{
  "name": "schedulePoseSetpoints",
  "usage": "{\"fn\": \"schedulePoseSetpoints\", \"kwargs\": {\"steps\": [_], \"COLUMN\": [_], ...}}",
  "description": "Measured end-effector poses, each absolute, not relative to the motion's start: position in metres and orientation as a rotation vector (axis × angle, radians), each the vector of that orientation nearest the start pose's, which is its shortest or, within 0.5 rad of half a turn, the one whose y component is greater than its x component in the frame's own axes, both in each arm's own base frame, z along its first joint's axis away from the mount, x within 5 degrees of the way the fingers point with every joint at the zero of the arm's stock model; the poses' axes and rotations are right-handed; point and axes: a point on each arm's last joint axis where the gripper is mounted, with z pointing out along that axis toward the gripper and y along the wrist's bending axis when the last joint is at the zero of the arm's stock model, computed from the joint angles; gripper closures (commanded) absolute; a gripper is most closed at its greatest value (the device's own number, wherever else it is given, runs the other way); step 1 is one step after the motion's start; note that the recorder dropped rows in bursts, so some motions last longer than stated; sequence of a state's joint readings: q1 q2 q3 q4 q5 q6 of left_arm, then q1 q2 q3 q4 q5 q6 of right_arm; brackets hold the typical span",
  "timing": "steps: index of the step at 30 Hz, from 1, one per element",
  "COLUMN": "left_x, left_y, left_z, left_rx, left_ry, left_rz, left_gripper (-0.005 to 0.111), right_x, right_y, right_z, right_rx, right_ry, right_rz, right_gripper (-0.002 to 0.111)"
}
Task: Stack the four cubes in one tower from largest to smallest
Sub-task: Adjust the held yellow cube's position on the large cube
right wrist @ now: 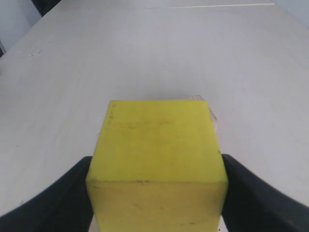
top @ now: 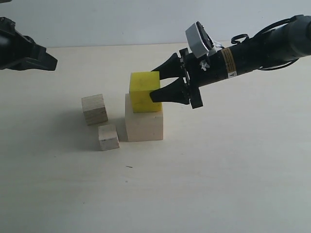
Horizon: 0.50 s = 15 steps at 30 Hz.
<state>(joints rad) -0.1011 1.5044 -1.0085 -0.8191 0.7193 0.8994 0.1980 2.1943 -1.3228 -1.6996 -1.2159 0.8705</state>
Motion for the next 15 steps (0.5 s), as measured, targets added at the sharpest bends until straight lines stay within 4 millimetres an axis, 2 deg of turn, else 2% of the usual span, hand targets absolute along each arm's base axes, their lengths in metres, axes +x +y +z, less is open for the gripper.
{"fn": "schedulePoseSetpoints", "kwargs": {"steps": [3, 6, 15], "left_x": [0.299, 0.299, 0.299], "left_y": [-0.074, -0.074, -0.074], "left_z": [0.263, 0.263, 0.263], "left_rx": [0.590, 0.590, 0.590], "left_ry": [2.371, 2.371, 2.371], "left_rz": [-0.576, -0.576, -0.576], "left_gripper": [0.107, 0.107, 0.107], "right_x": [0.378, 0.372, 0.370], "right_y": [0.165, 0.178, 0.179], "right_z": [0.138, 0.138, 0.137], "right_rx": [-1.466, -1.500, -1.524], "right_ry": [1.460, 1.440, 1.429], "right_rz": [1.070, 1.091, 1.096], "right_gripper": [0.108, 0.108, 0.108]}}
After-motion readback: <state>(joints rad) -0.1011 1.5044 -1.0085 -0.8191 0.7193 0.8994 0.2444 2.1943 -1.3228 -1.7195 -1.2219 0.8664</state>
